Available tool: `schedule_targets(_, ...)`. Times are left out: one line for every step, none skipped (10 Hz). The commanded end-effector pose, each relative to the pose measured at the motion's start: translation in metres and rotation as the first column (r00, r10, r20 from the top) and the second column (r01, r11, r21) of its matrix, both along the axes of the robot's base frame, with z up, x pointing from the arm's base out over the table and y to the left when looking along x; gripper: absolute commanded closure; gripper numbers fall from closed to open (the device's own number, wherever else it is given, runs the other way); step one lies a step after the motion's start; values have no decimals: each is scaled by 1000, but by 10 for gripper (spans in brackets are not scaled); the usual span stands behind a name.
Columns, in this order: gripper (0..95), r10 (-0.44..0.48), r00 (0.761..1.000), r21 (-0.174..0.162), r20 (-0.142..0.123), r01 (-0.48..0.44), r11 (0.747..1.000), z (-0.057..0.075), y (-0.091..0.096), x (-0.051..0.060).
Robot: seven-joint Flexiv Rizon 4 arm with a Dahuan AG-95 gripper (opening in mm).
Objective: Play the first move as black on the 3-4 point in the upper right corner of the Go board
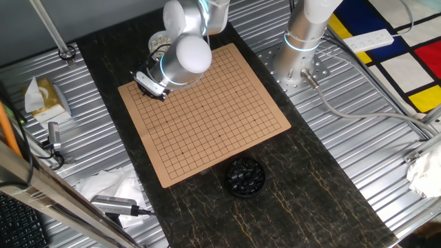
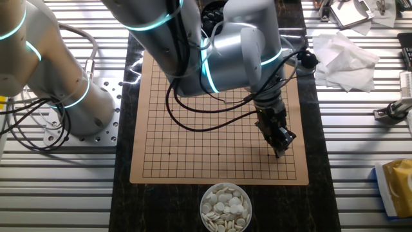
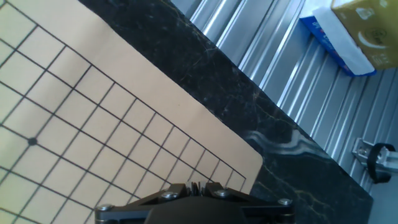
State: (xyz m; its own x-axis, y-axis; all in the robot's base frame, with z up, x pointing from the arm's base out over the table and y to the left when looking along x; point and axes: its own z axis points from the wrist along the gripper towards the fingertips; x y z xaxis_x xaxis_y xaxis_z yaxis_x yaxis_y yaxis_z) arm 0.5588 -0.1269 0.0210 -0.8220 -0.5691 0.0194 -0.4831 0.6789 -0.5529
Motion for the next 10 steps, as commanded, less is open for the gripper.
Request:
schedule_targets(950, -5, 1000, -2, -2, 5, 1000, -1, 1, 1)
schedule_targets(950, -7, 1000, -1, -1, 7, 1000, -2, 2, 1)
schedule_targets(950, -6, 1000, -1, -1, 6, 1000, -2, 2, 1)
schedule_targets(950, -5, 1000, -2, -1, 5, 1000, -2, 2, 1)
schedule_targets(950, -3, 1000, -2, -2, 3, 1000, -2, 2, 1)
schedule_targets(950, -1, 1000, -2, -2, 1, 1000, -2, 2, 1)
schedule_targets(950, 0, 1000, -2, -2, 0, 1000, -2, 2, 1)
schedule_targets(950, 1, 1000, -2, -3, -1, 1000, -2, 2, 1)
schedule_targets(950, 1, 1000, -1, 0, -1, 1000, -2, 2, 1)
schedule_targets(950, 1, 1000, -1, 0, -1, 1000, -2, 2, 1)
